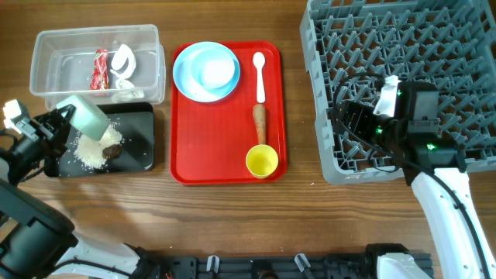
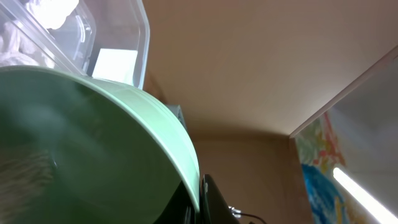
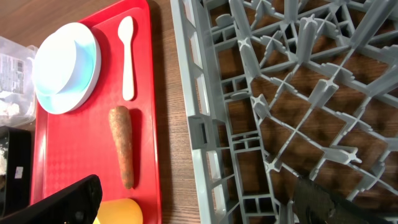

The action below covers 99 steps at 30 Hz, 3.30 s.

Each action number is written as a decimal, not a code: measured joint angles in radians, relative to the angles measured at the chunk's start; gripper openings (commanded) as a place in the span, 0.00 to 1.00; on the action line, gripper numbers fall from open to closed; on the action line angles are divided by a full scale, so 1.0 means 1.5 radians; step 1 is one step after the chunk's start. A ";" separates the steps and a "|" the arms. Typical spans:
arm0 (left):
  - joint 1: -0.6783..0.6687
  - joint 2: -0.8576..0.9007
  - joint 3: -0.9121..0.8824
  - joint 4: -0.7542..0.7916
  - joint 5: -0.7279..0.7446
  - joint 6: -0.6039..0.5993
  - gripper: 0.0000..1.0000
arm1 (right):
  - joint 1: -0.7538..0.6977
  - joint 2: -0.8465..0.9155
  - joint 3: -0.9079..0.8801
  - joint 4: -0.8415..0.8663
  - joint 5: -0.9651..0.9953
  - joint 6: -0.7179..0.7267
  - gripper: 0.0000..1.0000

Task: Sort waste into correct bins and load items into the dishwasher rack
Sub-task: 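Carry the green bowl left and pour the rice onto the black tray, then set the green bowl back on the red tray with the left gripper, then grasp the yellow cup with the left gripper and lift it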

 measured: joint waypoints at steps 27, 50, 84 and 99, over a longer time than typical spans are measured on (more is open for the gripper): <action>-0.118 -0.122 -0.004 -0.123 -0.035 0.058 0.04 | 0.000 0.000 0.000 0.000 0.000 0.000 1.00; -0.861 -0.175 -0.004 0.101 -0.868 -0.109 0.04 | 0.000 0.000 0.000 0.000 0.000 0.005 1.00; -0.947 -0.088 0.090 0.004 -0.860 -0.099 0.63 | 0.000 0.000 0.000 -0.003 0.000 0.005 1.00; -0.984 -0.026 0.090 -0.013 -0.830 -0.060 0.38 | 0.000 0.000 0.000 -0.003 0.000 0.005 1.00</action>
